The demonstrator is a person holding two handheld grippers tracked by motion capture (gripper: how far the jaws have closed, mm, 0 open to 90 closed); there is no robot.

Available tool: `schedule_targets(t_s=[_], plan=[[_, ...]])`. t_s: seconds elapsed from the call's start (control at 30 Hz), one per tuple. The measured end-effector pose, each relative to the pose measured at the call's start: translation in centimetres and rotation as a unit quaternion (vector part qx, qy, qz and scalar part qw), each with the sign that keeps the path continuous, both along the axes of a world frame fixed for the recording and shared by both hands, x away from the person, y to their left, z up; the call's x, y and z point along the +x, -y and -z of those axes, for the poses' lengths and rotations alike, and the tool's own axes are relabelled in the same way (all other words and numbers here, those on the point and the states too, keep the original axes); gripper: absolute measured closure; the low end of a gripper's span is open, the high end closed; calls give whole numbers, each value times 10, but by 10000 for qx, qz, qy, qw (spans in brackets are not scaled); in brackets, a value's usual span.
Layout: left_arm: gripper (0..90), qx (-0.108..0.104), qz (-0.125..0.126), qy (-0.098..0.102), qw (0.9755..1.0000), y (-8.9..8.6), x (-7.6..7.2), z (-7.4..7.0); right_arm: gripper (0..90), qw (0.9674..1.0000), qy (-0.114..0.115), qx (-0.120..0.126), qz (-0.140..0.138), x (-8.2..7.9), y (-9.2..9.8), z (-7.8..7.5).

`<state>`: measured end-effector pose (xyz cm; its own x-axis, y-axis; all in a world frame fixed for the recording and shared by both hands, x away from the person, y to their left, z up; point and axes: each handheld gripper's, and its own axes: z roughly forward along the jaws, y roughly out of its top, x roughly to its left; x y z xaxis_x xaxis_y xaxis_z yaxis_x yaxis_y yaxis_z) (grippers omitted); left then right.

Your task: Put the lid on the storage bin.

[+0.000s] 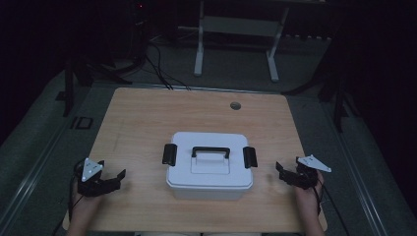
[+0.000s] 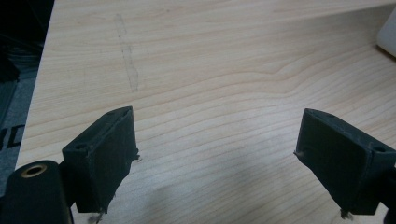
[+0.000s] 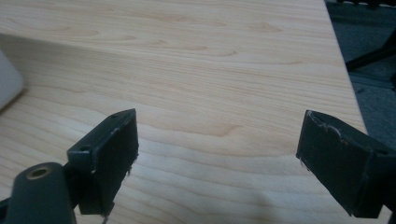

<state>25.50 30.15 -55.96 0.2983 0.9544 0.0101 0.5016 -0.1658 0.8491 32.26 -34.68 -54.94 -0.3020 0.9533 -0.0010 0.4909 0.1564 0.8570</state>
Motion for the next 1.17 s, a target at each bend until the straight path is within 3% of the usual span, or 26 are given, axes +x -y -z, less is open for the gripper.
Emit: schedule_targets(t_s=[0.1,0.13,0.2,0.3,0.37,0.6,1.03,1.17], plan=[[124,59,-84,84,9999,1,-3,0,123,9999,50,-80,56,-1,0,1],[124,77,-169,208,9996,1,-4,0,123,9999,77,-89,80,-1,0,1],[125,14,-339,306,9990,1,-6,-1,123,9999,147,-53,72,-2,0,2],[124,-48,-479,411,9980,1,-7,-1,122,9996,168,-205,87,-1,-1,2],[124,19,-554,400,9977,1,-7,0,123,9994,163,-244,158,-1,-1,4],[124,297,-868,638,9937,6,-8,0,123,9982,245,-375,390,-1,-1,4],[124,-13,-1253,1272,9839,-1,-17,-2,118,9966,423,-331,622,-3,1,4],[124,54,-1264,1285,9836,-1,-17,-2,114,9963,417,-206,727,-3,4,3]])
